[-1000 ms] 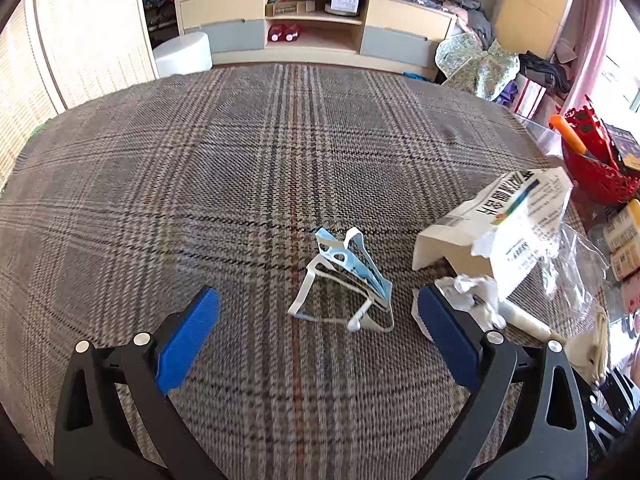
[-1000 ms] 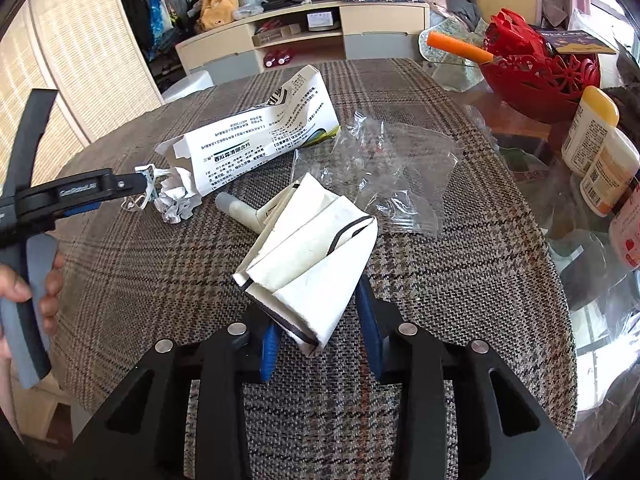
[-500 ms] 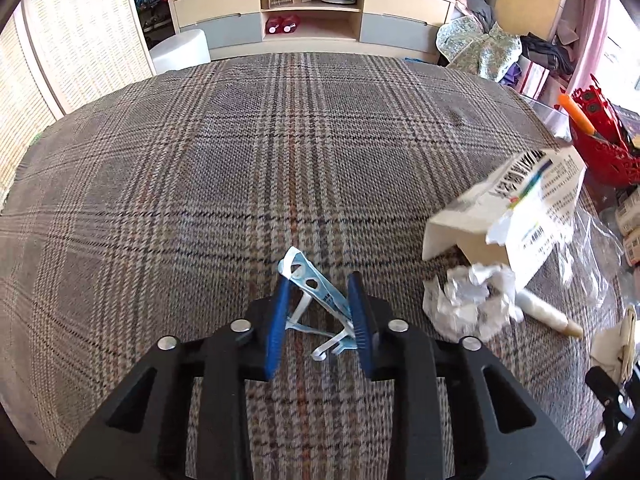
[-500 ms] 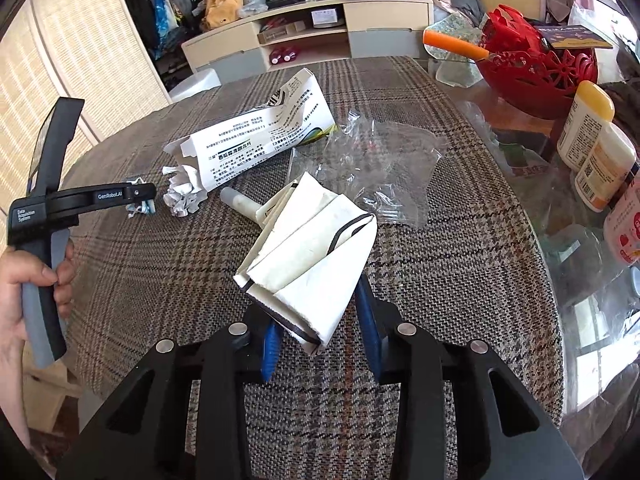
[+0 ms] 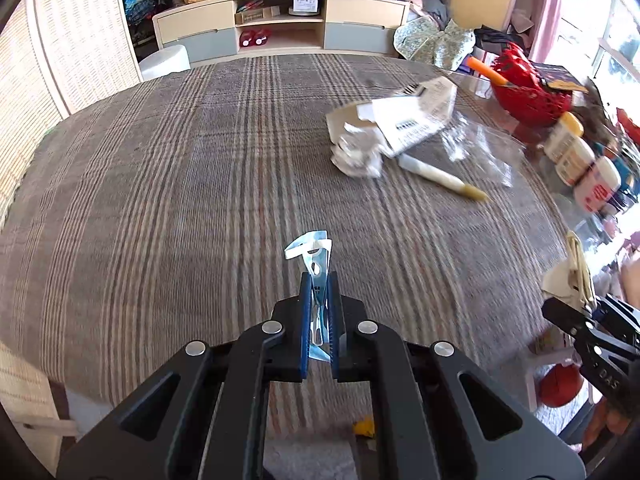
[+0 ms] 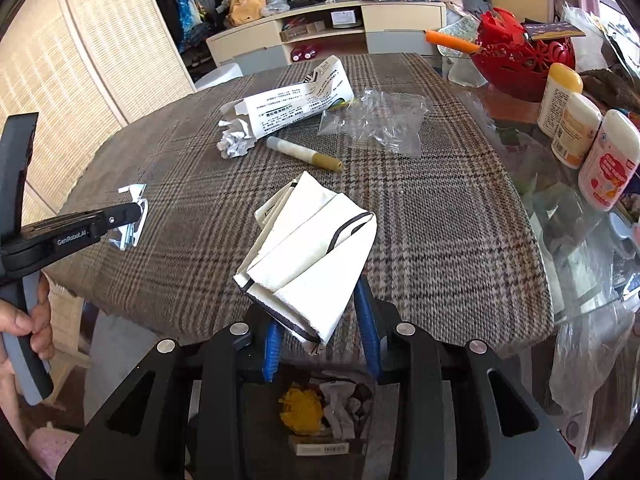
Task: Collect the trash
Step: 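Lower the white paper and plastic clip into the bin and open both tools, then grasp the clear plastic bag with the right tool while the left tool grasps crumpled tissue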
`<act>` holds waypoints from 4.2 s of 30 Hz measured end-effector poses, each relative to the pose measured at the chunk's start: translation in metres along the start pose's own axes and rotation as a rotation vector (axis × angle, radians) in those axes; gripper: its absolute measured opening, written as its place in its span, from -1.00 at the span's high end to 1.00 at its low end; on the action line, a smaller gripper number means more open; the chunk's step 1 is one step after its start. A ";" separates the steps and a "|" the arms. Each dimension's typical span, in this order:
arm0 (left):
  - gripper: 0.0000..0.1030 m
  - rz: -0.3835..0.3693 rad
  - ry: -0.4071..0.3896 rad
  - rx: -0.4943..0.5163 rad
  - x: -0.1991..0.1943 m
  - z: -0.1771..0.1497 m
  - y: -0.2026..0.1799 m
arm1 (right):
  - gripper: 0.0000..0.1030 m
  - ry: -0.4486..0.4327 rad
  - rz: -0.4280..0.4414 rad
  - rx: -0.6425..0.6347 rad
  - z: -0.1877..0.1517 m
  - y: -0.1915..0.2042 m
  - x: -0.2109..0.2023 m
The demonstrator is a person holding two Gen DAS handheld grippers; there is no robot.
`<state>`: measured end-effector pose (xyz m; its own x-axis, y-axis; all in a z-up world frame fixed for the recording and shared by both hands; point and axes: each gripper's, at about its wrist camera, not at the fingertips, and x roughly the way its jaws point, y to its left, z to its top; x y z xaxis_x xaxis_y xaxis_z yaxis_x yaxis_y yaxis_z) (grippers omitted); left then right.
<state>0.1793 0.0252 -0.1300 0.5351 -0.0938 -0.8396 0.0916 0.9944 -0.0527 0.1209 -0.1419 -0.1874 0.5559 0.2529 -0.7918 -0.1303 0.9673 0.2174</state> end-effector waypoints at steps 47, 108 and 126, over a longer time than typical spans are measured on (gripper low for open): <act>0.72 -0.250 0.141 0.010 0.034 -0.205 -0.087 | 0.27 0.263 0.001 0.045 -0.180 -0.002 0.040; 0.17 -0.395 0.081 0.129 -0.012 -0.202 -0.091 | -0.46 0.298 0.024 -0.093 -0.099 0.029 0.038; -0.31 -0.388 0.101 0.267 -0.033 -0.151 -0.114 | -0.46 0.247 -0.065 -0.118 -0.050 0.013 0.022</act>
<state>0.0248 -0.0774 -0.1782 0.3352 -0.4375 -0.8344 0.4880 0.8382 -0.2434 0.0898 -0.1225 -0.2304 0.3509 0.1729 -0.9203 -0.2039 0.9733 0.1051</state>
